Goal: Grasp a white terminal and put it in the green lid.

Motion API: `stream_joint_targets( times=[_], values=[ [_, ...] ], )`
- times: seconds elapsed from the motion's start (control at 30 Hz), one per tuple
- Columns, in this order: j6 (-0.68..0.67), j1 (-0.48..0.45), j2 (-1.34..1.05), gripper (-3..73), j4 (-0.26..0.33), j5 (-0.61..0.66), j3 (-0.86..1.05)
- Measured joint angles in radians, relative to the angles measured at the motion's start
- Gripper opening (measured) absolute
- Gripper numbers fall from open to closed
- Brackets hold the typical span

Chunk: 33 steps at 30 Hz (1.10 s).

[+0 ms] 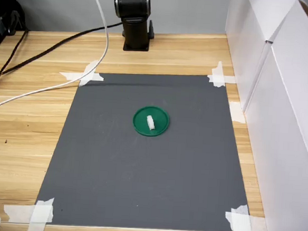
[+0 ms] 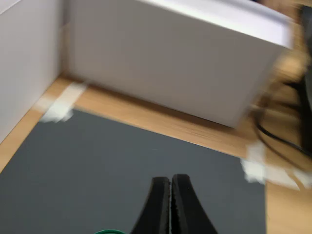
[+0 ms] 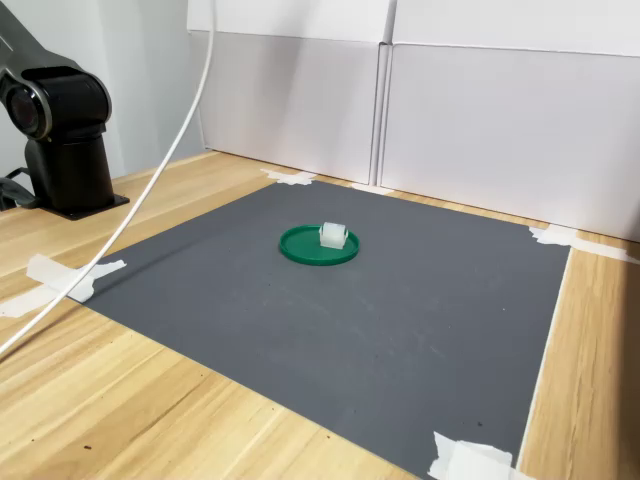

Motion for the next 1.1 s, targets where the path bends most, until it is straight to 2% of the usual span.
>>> stream_joint_targets(
  times=[0.2, 0.33, 0.7, 1.1],
  values=[
    [0.054, -0.131, -0.151, -1.5, -0.001, -0.021, 0.13],
    [0.057, -0.172, -0.221, -1.5, -0.001, -0.022, 0.218],
    [0.057, -0.173, -0.407, -1.5, 0.0, -0.016, 0.447],
    [0.057, -0.173, -0.533, -1.5, 0.0, 0.053, 0.588]
  ],
)
